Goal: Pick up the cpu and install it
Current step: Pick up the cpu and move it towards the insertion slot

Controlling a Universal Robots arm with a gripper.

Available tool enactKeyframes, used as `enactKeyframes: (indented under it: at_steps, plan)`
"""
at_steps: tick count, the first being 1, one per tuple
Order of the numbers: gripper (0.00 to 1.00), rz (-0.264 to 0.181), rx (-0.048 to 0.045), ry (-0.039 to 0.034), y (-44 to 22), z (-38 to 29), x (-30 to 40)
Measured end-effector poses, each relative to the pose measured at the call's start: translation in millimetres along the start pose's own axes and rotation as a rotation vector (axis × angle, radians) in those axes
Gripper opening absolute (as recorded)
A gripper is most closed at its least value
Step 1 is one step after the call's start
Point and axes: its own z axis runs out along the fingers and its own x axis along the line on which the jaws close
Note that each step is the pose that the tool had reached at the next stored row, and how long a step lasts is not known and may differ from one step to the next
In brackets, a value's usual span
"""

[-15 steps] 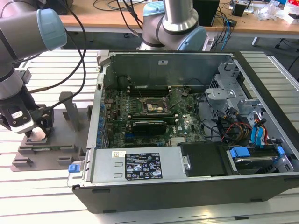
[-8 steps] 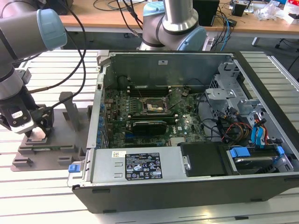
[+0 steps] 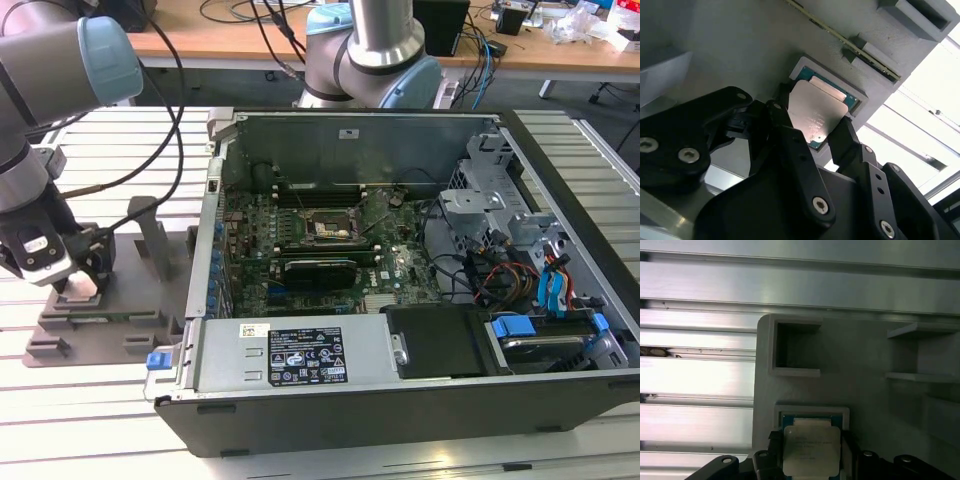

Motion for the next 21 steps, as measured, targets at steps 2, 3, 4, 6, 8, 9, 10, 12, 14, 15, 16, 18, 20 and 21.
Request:
enactKeyframes:
  at_steps: [2, 3, 4, 6, 8, 9, 10, 12, 14, 15, 16, 18, 20, 21]
  plan:
    - [0.55, 0.000, 0.0001, -0.0001, 0.0, -3.0, -0.2]
    - [0.55, 0.000, 0.0001, 0.0002, -0.1, -4.2, -0.2]
    - [0.55, 0.000, 0.0001, 0.0003, -0.1, -5.0, -0.2]
    - [0.55, 0.000, 0.0000, 0.0000, 0.0, -5.9, -0.2]
    - [0.55, 0.000, 0.0001, 0.0003, 0.0, -8.5, -0.2]
    - [0.55, 0.000, 0.0001, 0.0003, 0.0, -9.8, -0.3]
    - [0.55, 0.000, 0.0000, 0.0001, 0.0, -10.4, -0.3]
    - [0.55, 0.000, 0.0001, 0.0002, 0.0, -11.6, -0.3]
    - [0.55, 0.000, 0.0002, 0.0004, 0.0, -13.7, -0.4]
    - [0.55, 0.000, 0.0002, 0.0004, 0.0, -14.5, -0.4]
    - [0.55, 0.000, 0.0002, 0.0004, 0.0, -15.7, -0.4]
    - [0.55, 0.000, 0.0001, 0.0003, 0.0, -19.9, -0.5]
    - [0.55, 0.000, 0.0001, 0.0003, 0.0, -22.3, -0.6]
    - [0.55, 0.000, 0.0001, 0.0003, 0.0, -23.3, -0.6]
